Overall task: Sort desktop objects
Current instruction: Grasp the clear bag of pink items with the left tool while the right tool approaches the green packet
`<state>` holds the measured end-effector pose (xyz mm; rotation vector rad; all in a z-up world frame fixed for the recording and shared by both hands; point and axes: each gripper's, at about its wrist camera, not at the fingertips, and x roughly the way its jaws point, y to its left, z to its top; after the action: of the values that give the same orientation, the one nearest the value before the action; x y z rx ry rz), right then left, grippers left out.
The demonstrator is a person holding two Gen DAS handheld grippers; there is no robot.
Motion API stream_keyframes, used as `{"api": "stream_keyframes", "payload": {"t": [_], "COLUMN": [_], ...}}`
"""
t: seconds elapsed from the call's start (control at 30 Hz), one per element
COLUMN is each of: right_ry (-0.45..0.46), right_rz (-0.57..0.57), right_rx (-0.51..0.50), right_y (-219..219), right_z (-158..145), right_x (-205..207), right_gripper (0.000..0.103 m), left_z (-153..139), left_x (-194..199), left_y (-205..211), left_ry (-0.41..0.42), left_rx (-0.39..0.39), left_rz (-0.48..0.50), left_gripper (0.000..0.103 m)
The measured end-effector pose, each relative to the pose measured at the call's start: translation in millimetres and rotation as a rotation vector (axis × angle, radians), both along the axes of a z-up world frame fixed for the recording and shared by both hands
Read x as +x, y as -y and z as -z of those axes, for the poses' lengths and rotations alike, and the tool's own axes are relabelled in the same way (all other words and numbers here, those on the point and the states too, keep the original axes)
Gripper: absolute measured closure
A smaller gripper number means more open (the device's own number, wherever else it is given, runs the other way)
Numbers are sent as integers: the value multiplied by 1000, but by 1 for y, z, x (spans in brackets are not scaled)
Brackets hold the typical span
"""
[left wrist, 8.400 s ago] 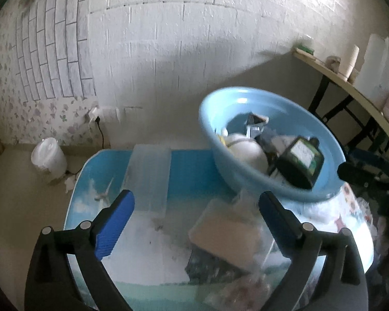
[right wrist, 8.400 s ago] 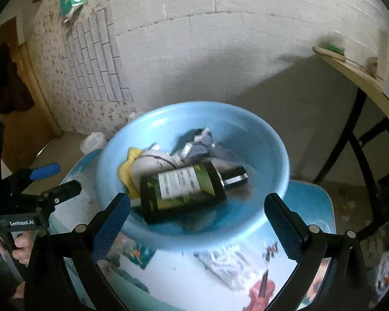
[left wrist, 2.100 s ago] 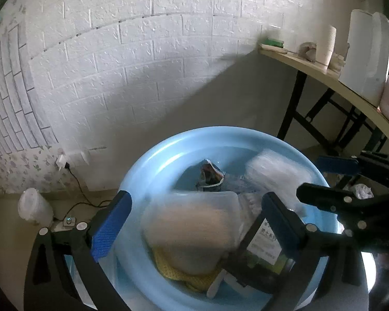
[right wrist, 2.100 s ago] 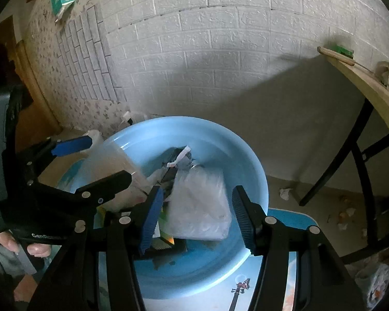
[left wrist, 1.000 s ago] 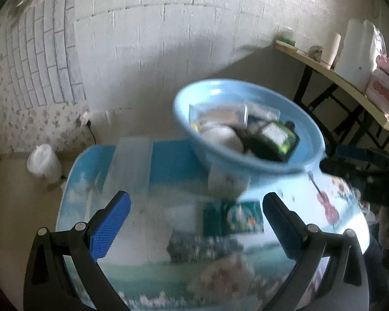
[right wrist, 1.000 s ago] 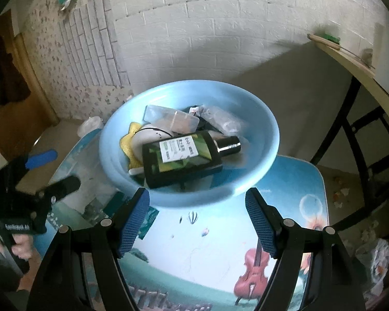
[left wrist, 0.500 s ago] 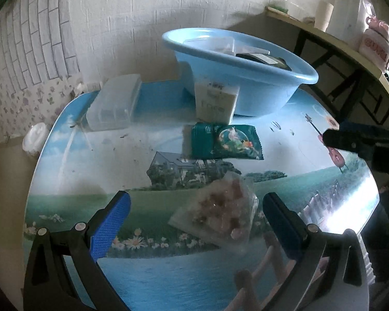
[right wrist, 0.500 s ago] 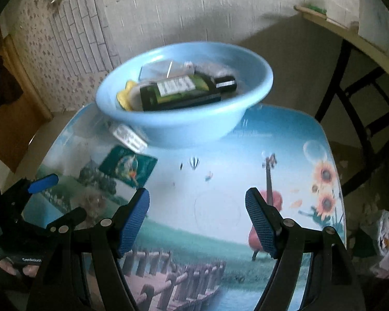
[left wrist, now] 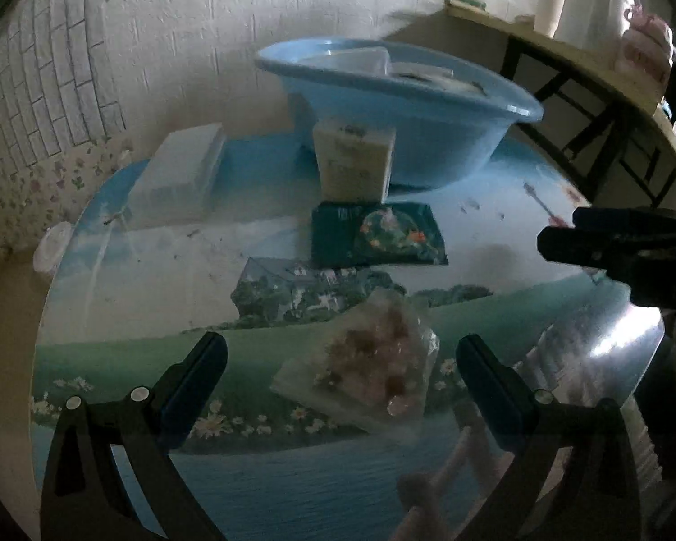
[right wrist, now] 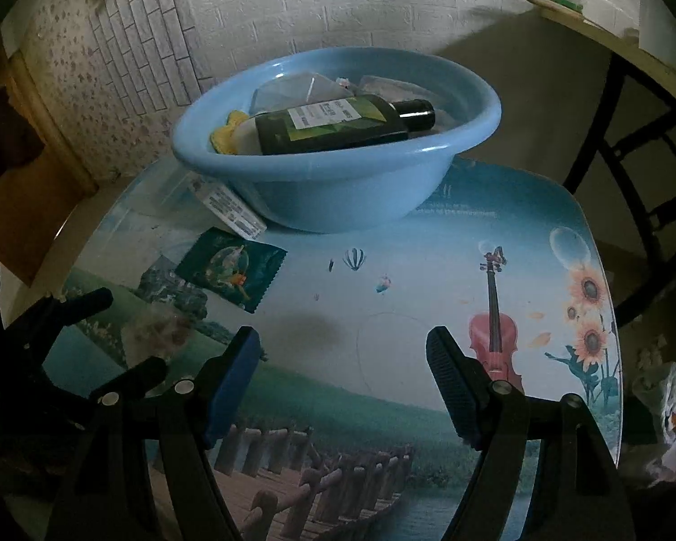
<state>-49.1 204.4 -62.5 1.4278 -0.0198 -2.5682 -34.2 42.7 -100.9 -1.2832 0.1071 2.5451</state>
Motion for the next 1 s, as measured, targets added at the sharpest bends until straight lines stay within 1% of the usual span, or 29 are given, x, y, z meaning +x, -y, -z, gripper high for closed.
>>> {"api": "stream_keyframes", "payload": {"t": [0.07,0.1,0.13,0.17,0.23,0.27,0.33,0.43,0.53,0.73,0.8,0.83,0.9,1.0], "right_ry": [5,5,4,4,8,12,20,25,22,31,33,31,30,32], "right_rz": [-3,-5,-7,-8,-9,-11,-15,-28,-38,-45,-53,-58,-60,-32], "right_rx": [1,1,0,0,0,0,-1,-2,-3,-13,-26,-32,-36,-42], "right_y": [1,1,2,3,4,6,9,14,19,37,44,48,53,57], "right_z": [1,0,0,1,2,3,5,5,5,11,13,15,17,22], "right_x": [-1,-2,-3,-4,-6,-7,-8,-10,-13,-19,-21,-22,-24,-33], "right_gripper": [31,31,31,31,31,31,31,31,31,31,26,21,20,20], "left_z": [3,5,5,4,4,4,3,1,2,1,1,1,2,2], "left_x": [-2,-4,-4,-4,-6,-6,-7,-10,-13,-20,-23,-25,-29,-35], "left_y": [0,1,2,4,6,7,13,22,29,43,46,47,49,52], "left_ry": [9,16,4,0,-9,-11,-16,-9,-8,-5,-4,-6,-7,-2], "left_rx": [-14,-17,-20,-18,-22,-25,-16,3,15,31,35,35,38,47], "left_rz": [-7,-14,-18,-19,-27,-30,-44,-55,-60,-93,-94,-95,-101,-109], "left_gripper": [6,12,18,20,32,36,51,60,62,62,62,62,62,62]}}
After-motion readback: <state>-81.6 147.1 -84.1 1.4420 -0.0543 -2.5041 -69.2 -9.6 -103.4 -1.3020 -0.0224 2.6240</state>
